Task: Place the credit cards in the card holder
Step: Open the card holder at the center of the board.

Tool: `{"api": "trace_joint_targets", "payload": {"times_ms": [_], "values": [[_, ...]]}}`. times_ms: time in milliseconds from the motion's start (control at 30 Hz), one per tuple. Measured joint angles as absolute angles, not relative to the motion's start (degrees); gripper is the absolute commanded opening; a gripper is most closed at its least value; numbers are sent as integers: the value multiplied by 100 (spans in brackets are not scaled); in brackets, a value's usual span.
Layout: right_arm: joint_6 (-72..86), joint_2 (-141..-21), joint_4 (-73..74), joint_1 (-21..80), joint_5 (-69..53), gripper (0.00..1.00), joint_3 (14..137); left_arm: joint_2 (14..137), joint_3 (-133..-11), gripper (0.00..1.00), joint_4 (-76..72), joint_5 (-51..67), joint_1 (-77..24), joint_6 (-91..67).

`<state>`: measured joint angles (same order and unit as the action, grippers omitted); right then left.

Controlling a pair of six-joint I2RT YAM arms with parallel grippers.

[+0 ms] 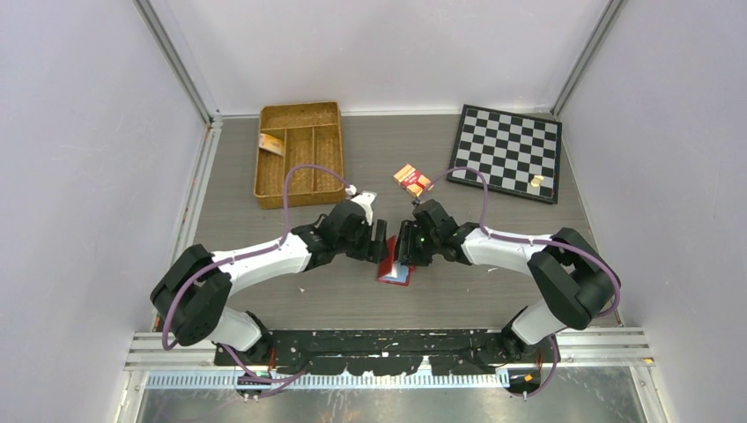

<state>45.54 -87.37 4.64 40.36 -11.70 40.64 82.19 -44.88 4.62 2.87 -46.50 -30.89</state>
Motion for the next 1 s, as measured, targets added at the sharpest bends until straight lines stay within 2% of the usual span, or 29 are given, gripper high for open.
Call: {"api": "trace_joint_targets", "payload": {"times_ms": [133, 267, 567, 767, 1000], "values": [[4657, -8739, 364, 4036, -1199, 45, 4021, 8217, -4488, 59, 779, -119, -4650, -3055], [4720, -8744, 287, 4036, -1210, 47, 3988, 8180, -4488, 58, 1068, -475, -4650, -2982], [4967, -8753, -268, 4036, -1518, 47, 3824, 7695, -4248, 68, 1114, -526, -4648, -2928], [5256, -8871, -947, 4036, -1778, 41, 3811, 7413, -4051, 69, 961, -270, -4565, -2950], [5588, -9122, -1544, 4036, -1973, 41, 3809, 7061, -3736, 73, 777, 270, -4261, -3011]]}}
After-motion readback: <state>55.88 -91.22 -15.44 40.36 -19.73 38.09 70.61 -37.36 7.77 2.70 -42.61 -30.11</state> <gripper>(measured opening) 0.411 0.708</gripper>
